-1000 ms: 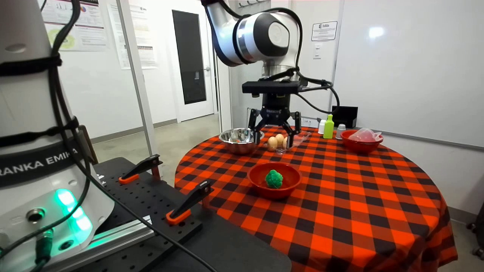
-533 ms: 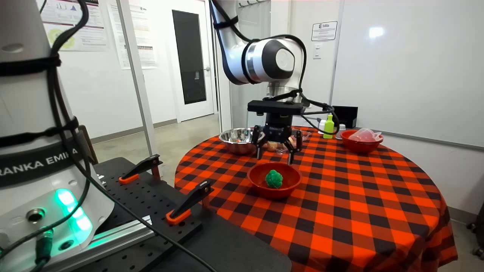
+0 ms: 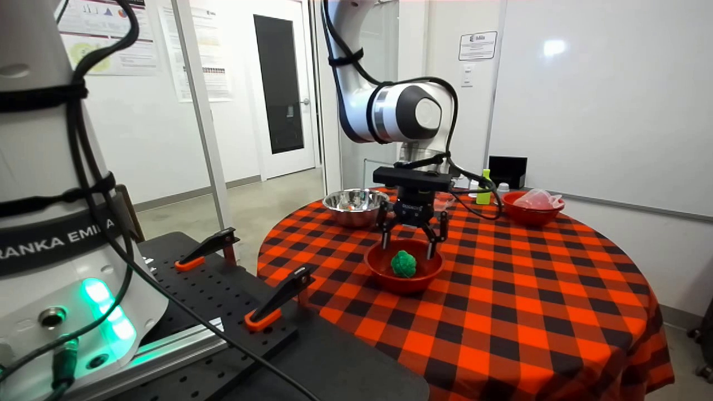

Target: Take the broccoli out of the bowl and put it on the table

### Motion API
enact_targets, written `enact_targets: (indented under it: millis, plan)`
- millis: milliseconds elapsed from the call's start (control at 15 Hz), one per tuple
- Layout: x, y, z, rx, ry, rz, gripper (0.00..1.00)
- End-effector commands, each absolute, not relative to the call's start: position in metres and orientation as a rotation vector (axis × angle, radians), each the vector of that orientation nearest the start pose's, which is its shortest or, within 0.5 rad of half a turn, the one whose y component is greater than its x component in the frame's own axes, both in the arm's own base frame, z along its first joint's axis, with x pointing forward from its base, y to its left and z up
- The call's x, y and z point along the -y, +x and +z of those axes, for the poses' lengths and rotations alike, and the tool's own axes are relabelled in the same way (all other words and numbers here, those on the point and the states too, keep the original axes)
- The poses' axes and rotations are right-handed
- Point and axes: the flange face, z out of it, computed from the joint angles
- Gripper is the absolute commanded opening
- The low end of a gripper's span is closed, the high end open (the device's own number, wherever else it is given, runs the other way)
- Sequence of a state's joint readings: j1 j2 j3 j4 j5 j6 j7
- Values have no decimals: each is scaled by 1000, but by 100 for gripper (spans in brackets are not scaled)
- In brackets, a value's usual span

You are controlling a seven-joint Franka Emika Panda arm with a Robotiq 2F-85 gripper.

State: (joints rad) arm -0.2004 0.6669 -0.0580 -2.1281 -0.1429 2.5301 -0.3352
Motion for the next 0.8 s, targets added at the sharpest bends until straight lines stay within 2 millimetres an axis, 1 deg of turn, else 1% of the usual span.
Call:
enact_targets:
  millis: [0,333,400,467,600,733]
  plan:
    - [137,520,54,329,-3088,462,100]
    - [138,527,39,330,-3082,480,100]
    - [138,528,37,325,-3082,482,90]
    - [139,528,35,318,-3082,484,74]
    - [142,529,33,309,-3083,485,60]
    - [146,531,34,295,-3087,480,43]
